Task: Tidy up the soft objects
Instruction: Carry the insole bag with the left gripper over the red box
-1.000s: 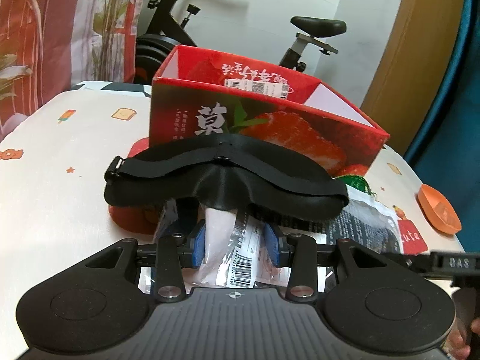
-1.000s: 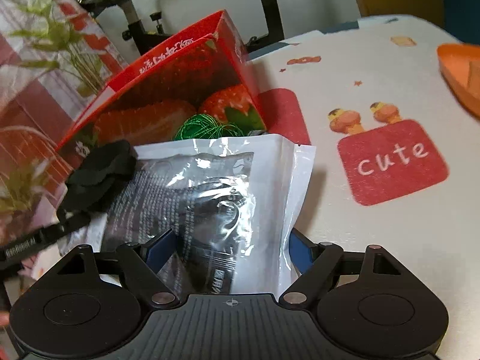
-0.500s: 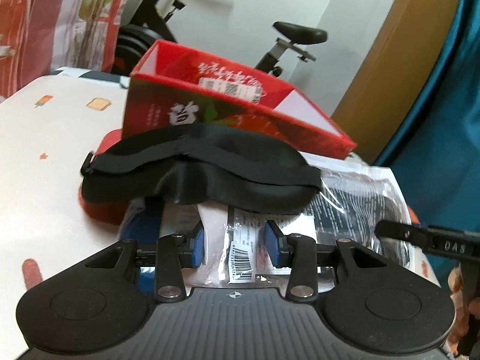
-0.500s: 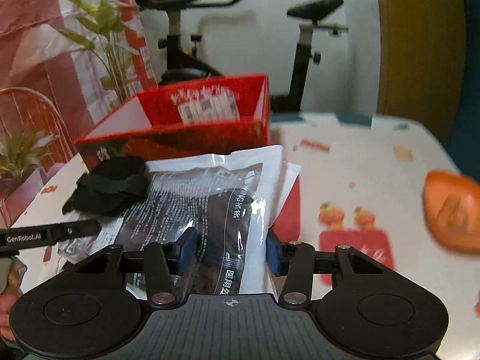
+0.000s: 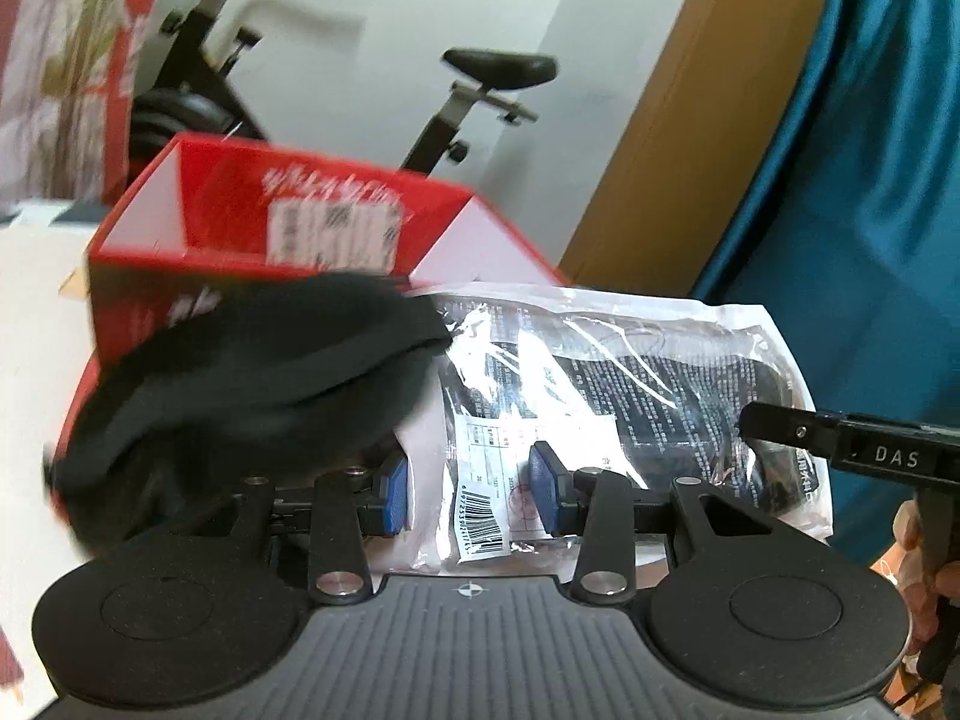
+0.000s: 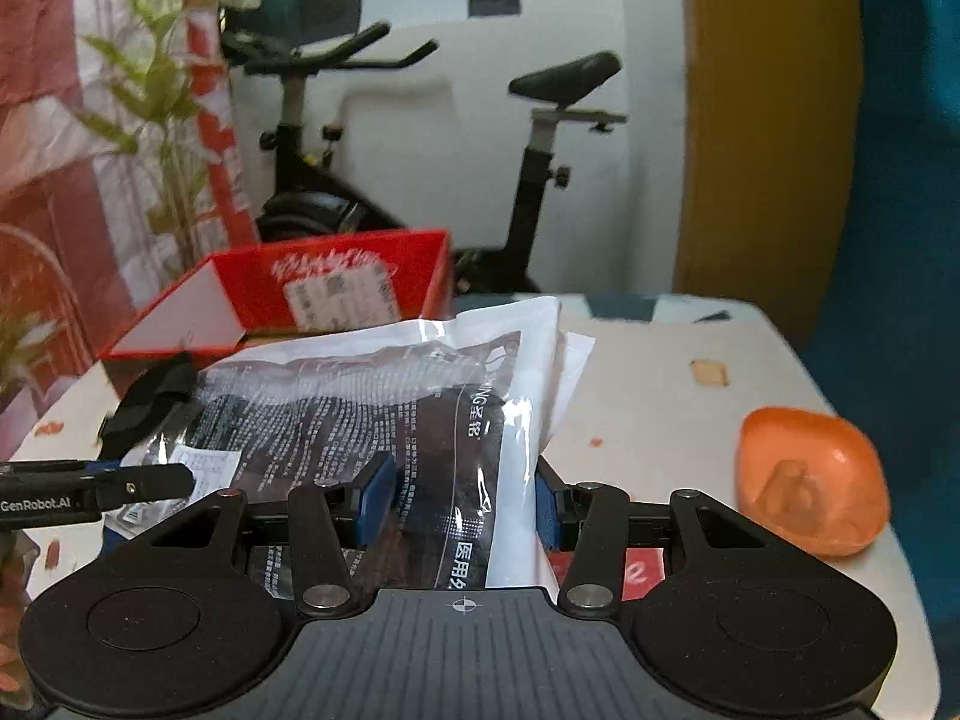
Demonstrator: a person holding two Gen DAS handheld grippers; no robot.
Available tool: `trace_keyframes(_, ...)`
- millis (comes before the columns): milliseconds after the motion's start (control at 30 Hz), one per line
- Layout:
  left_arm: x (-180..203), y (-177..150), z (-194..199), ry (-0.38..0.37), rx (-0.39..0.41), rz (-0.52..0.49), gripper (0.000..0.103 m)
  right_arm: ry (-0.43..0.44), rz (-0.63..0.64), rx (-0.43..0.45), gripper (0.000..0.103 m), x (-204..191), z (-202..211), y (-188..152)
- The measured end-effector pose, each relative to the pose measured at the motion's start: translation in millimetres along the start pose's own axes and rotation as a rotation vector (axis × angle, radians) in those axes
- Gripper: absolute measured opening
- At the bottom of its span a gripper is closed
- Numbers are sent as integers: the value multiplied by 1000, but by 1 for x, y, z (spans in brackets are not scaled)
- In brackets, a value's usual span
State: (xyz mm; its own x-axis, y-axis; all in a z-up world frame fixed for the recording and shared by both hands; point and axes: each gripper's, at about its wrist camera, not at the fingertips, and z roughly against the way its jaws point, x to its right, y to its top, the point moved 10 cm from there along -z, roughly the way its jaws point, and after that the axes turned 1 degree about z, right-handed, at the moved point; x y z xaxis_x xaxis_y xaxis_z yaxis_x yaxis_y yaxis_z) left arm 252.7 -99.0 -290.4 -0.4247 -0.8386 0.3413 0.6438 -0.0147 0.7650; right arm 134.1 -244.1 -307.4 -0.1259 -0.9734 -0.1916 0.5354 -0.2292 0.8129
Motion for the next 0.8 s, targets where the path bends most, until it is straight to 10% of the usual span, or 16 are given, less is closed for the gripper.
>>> trace_keyframes(433,16,62,-3,-37,91,-30,42,34,14,94,44,2,2,51)
trace_keyframes(800,-49,127,1,128,166,-13,42,207,211,214,44,-65,-89,128)
